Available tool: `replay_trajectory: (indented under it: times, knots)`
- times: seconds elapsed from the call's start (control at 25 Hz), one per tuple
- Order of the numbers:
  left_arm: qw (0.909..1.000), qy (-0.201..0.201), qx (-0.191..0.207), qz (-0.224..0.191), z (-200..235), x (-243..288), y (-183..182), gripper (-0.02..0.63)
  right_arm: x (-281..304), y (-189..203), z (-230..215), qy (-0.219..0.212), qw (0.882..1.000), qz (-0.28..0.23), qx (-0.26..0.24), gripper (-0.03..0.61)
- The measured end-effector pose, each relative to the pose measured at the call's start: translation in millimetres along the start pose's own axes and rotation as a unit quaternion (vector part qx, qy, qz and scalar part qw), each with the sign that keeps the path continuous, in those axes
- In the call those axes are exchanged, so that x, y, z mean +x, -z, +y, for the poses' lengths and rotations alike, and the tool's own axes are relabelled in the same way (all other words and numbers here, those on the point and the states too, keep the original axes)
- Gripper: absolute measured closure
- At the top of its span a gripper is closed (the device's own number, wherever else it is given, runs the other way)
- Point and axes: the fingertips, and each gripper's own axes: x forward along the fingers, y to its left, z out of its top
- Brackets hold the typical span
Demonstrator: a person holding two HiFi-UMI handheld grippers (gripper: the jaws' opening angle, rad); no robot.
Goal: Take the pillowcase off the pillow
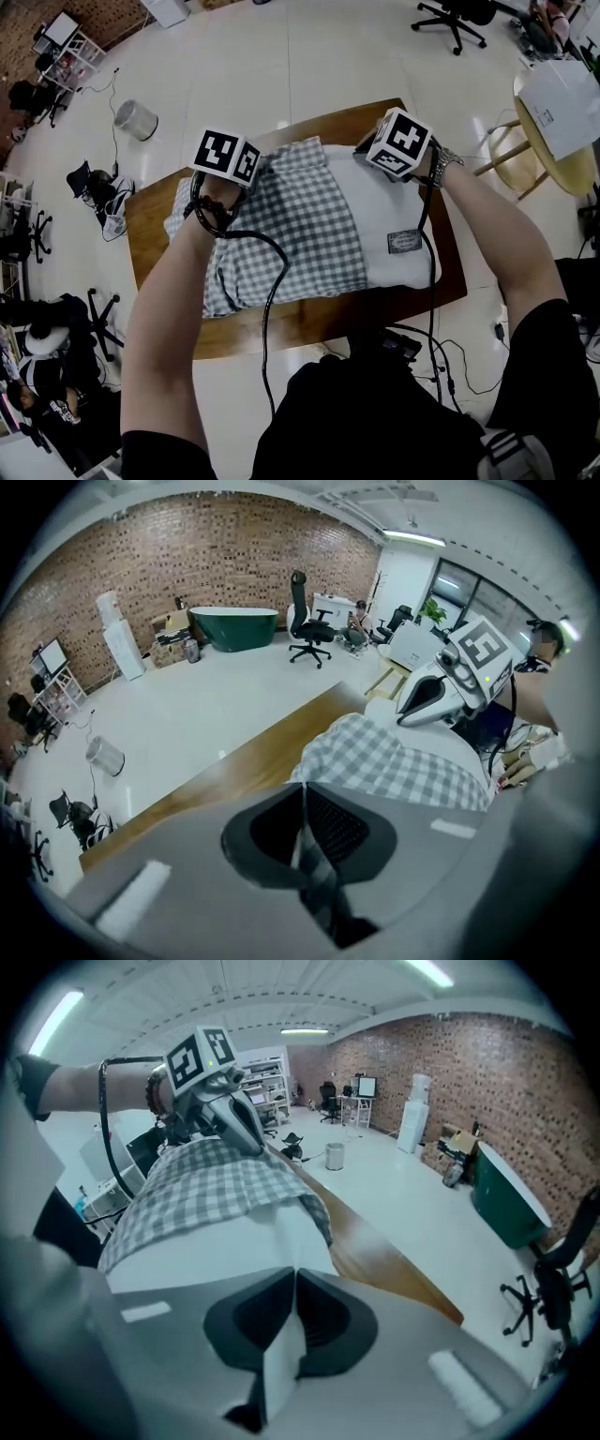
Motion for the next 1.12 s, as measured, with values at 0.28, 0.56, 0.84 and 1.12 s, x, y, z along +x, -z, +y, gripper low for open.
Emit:
replay_trajectory:
  times: [0.28,0.56,0.84,1.12]
  knots:
    - [0.9982,-0.037,-0.046,-0.006,29.7,-26.9,26.3,0.603,-43.9,-8.6,6.5,0.098,0.993,-0.031,-0.051,0.572]
    - [0.9942,-0.068,-0.083,-0.011,63.1,-57.7,57.0,0.604,-63.1,-6.7,4.1,0.155,0.986,-0.018,-0.057,0.574]
    - [0.9907,-0.082,-0.105,-0.026,79.0,-74.9,75.8,0.604,-52.8,14.5,-16.2,0.176,0.984,-0.010,-0.001,0.572]
    - [0.9912,-0.057,-0.073,-0.094,51.1,-76.3,54.3,0.597,-31.5,-5.7,-18.7,0.220,0.974,-0.031,-0.035,0.498]
